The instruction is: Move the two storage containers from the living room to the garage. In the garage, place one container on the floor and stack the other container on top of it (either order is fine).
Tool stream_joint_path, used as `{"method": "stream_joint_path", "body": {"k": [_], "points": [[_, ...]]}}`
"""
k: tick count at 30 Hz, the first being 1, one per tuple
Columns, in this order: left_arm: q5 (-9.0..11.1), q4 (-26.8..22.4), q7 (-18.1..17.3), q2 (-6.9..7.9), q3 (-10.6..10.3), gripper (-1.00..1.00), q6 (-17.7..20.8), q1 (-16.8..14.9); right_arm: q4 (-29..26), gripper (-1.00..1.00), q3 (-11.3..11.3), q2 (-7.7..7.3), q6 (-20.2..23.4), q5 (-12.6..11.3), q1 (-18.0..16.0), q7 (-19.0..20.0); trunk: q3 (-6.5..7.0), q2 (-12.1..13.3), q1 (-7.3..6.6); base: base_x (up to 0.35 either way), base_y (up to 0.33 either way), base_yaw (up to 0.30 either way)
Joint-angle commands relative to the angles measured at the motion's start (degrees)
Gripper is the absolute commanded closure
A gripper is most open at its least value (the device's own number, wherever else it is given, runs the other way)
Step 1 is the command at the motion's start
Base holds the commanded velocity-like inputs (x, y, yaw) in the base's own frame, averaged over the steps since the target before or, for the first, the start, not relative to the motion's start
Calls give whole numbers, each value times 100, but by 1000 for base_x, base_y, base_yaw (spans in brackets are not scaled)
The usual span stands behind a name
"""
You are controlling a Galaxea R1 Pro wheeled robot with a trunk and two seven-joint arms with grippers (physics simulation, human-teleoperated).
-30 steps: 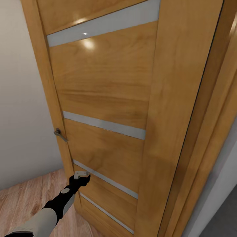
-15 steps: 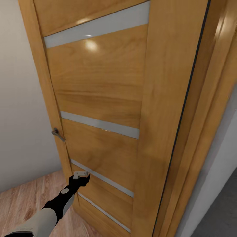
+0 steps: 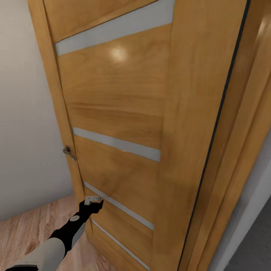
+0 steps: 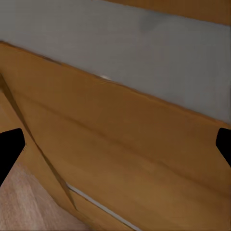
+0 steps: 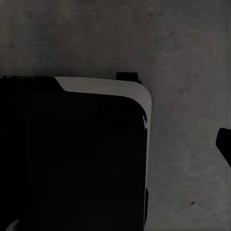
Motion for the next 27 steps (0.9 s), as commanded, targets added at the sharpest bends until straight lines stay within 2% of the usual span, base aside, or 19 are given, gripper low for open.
{"method": "stream_joint_path", "body": {"k": [1,15,27], "points": [[8,-3,-16,4,18,-100,-18,-8,6,-100,-1,-2,-20,-2,-4,20,-6,-4,2,87,0,0],[8,-3,-16,18,18,-100,-22,-8,6,-100,-1,-1,-20,-2,-4,17,-6,-4,2,27,0,0],[8,-3,-16,18,18,-100,-22,-8,6,-100,-1,-1,-20,-1,-4,19,-6,-4,2,88,0,0]]}}
